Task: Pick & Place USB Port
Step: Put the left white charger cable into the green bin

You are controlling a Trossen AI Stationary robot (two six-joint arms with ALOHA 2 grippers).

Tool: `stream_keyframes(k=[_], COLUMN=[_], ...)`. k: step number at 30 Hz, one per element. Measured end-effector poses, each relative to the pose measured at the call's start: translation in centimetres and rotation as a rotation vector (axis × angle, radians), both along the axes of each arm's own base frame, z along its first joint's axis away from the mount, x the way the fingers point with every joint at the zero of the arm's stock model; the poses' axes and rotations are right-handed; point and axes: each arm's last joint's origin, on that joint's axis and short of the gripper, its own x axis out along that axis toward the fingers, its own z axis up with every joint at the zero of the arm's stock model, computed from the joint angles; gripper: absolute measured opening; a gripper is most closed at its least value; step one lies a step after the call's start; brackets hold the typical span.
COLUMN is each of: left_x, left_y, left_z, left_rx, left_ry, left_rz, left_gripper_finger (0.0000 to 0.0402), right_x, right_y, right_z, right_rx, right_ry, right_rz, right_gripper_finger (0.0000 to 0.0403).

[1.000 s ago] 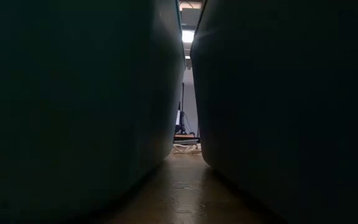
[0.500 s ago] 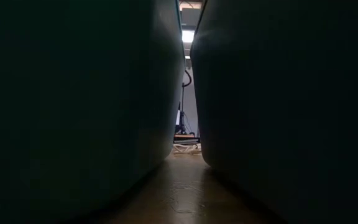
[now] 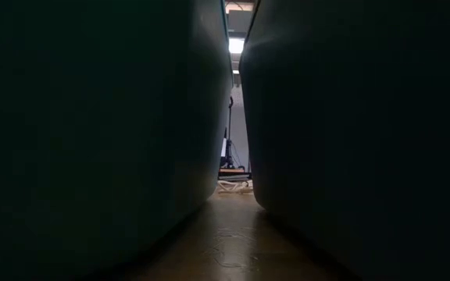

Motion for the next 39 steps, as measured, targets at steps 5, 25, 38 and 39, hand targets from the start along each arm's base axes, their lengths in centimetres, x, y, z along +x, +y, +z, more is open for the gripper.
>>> stream_keyframes(k=[5,25,38,39], left_x=[0.0,0.6,1.6,1.6], left_y=[0.2,0.3,0.2,0.4], left_z=[-0.2,-3.7,1.3,2.8], left_rx=[0.010,0.009,0.005,0.033], left_ry=[0.004,0.111,-0.026,-0.041], left_rz=[-0.001,-0.009,-0.081,-0.087], left_gripper_finger=[0.0214,0.0108,0.0004,0.0004], right_x=[0.0,0.0,0.0,0.0], right_y=[0.0,0.0,0.0,0.0], right_z=[0.0,0.0,0.0,0.0], right_rx=[0.012,0.019,-0.005,-0.005], right_ry=[-0.004,-0.008,0.001,0.001], right_rz=[-0.001,-0.002,0.000,0.000], right_gripper_finger=[0.0044,0.0044,0.0044,0.0044])
